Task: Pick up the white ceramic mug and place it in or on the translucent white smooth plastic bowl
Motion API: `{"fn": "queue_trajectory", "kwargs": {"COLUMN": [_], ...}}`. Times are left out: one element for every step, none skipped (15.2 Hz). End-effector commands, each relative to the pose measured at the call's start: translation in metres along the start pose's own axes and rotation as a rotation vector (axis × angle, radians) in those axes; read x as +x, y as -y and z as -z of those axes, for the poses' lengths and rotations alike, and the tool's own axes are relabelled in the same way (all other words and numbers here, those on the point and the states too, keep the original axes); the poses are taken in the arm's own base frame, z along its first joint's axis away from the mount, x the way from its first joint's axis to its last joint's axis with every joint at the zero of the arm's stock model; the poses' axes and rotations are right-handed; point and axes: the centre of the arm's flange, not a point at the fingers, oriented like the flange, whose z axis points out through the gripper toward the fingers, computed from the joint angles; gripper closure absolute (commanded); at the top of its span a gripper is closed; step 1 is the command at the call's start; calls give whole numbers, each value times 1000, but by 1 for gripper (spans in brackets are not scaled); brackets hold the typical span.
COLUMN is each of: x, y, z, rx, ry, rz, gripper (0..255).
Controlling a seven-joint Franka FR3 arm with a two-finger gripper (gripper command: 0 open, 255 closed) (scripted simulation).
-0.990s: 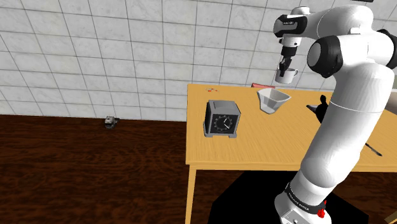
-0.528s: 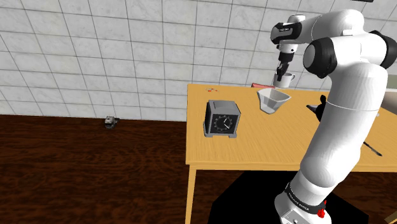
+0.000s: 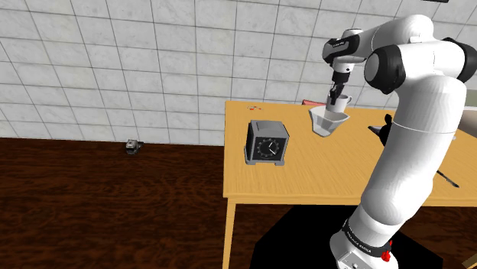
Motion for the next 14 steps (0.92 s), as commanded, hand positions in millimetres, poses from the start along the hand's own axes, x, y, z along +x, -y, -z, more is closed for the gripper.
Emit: {"fn": "queue_trajectory", "kwargs": {"x": [2, 2, 2, 2, 2, 2, 2, 2, 2, 2, 2, 2, 2, 2], "y": [0, 1, 1, 1, 1, 1, 1, 1, 1, 1, 1, 1, 1, 1], "z": [-11, -16, -20, -20, -20, -20, -20, -20, -20, -20, -20, -20, -20, -20], "rx": [0, 0, 0, 0, 0, 0, 0, 0, 0, 0, 0, 0, 0, 0], "ry": [0, 0, 0, 0, 0, 0, 0, 0, 0, 0, 0, 0, 0, 0], "rz": [0, 0, 0, 0, 0, 0, 0, 0, 0, 0, 0, 0, 0, 0], "gripper": [255, 255, 255, 255, 255, 255, 255, 255, 255, 255, 255, 0, 0, 0]}}
